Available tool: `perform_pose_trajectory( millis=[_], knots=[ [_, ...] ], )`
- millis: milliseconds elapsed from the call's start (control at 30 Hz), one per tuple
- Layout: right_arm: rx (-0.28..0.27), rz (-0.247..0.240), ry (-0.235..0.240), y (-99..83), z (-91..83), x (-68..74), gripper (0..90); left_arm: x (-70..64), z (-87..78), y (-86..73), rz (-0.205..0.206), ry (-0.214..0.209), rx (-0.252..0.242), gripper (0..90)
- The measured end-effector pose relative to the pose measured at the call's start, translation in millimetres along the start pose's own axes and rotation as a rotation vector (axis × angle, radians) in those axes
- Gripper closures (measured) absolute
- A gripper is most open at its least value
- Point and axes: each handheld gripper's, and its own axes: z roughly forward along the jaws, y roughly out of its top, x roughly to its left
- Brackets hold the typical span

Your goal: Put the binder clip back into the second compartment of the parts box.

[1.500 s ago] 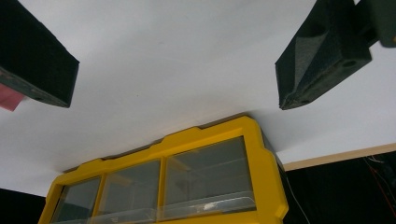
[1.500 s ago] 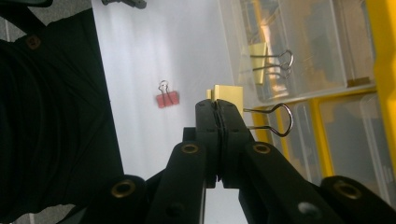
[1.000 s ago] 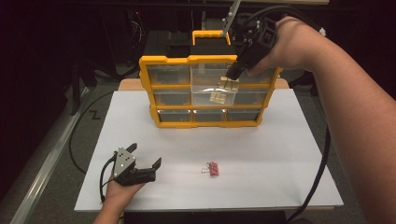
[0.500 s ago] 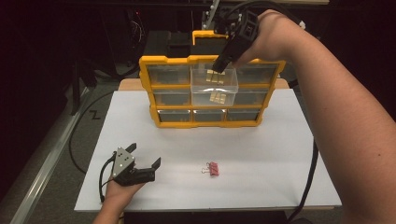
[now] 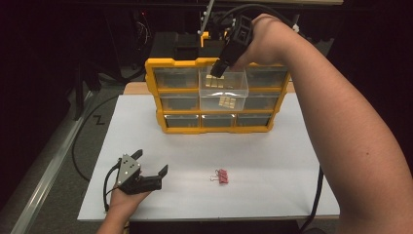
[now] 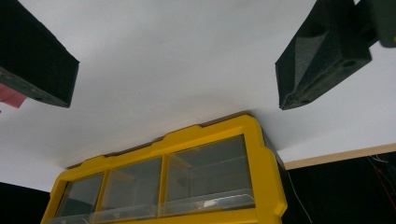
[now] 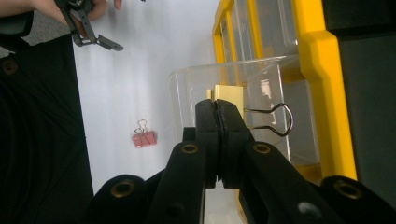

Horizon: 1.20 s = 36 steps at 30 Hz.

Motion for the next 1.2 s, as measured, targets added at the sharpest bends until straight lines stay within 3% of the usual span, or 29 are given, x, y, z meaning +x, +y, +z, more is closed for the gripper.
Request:
perform_pose_trajectory(
  millis=[267, 467, 567, 600, 867, 1200],
  knots=[
    [0.021, 0.009, 0.016, 3.1, 18.6, -4.6, 90.0, 0.1, -0.2, 0.0, 0.001, -0.002, 0.001, 0.3],
    [0.006, 0.010, 0.006, 5.0, 17.9, -5.6, 88.9, 0.4, 0.1, -0.1, 0.000, -0.004, 0.000, 0.3],
    [-0.007, 0.014, -0.010, 3.5, 14.2, -3.9, 68.4, 0.4, 0.3, -0.2, 0.000, -0.005, 0.000, 0.3],
    [-0.010, 0.008, -0.011, 2.8, 13.6, -2.9, 66.0, 0.4, 0.5, -0.3, 0.002, -0.005, 0.002, 0.3],
    [0.000, 0.032, -0.013, -17.7, -0.2, 8.4, 63.9, -1.7, 2.1, -0.8, 0.014, -0.007, 0.010, 0.3],
    [0.018, 0.055, -0.011, -55.8, -8.1, 26.8, 62.6, -3.7, 3.8, -0.7, 0.024, -0.008, 0.018, 0.3]
  ],
)
